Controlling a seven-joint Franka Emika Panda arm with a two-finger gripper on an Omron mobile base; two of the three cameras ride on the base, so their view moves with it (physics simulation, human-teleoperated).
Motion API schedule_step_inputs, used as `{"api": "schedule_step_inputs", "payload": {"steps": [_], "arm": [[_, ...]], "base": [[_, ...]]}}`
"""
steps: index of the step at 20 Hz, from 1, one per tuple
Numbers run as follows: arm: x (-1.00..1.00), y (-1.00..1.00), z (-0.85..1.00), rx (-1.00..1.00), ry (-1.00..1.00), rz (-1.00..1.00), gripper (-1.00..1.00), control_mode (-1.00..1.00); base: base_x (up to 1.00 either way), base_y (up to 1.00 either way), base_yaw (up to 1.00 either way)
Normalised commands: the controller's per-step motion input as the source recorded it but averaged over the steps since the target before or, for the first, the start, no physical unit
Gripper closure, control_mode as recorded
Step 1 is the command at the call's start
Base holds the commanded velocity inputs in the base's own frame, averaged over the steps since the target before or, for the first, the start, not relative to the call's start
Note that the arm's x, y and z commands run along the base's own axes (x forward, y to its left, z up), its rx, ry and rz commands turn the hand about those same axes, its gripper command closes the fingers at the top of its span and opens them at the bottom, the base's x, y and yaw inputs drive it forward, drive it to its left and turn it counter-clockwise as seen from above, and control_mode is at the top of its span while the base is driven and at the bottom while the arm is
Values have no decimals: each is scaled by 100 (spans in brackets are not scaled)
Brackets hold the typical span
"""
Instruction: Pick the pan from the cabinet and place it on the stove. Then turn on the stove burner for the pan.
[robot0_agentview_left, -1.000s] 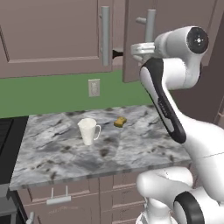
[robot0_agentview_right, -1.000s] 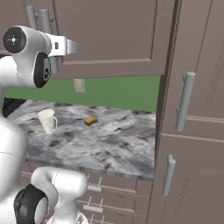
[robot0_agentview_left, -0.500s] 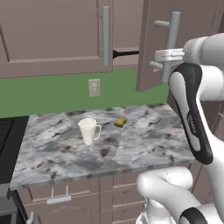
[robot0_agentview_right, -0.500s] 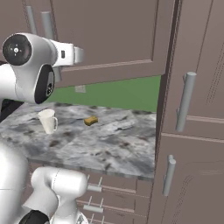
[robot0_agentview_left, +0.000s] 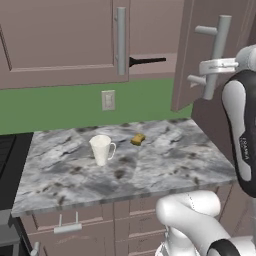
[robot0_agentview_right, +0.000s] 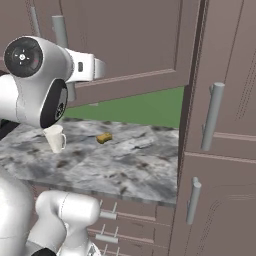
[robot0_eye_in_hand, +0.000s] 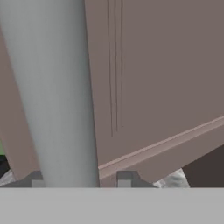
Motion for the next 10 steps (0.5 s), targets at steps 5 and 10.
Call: {"api": "schedule_step_inputs", "payload": {"steps": [5,10], "arm": [[0,-28,-18,0,6,0,-100,-100],[-15,-10,-13,0,2,1,-100,-100]], "base": [[0,0,0],[0,0,0]]}}
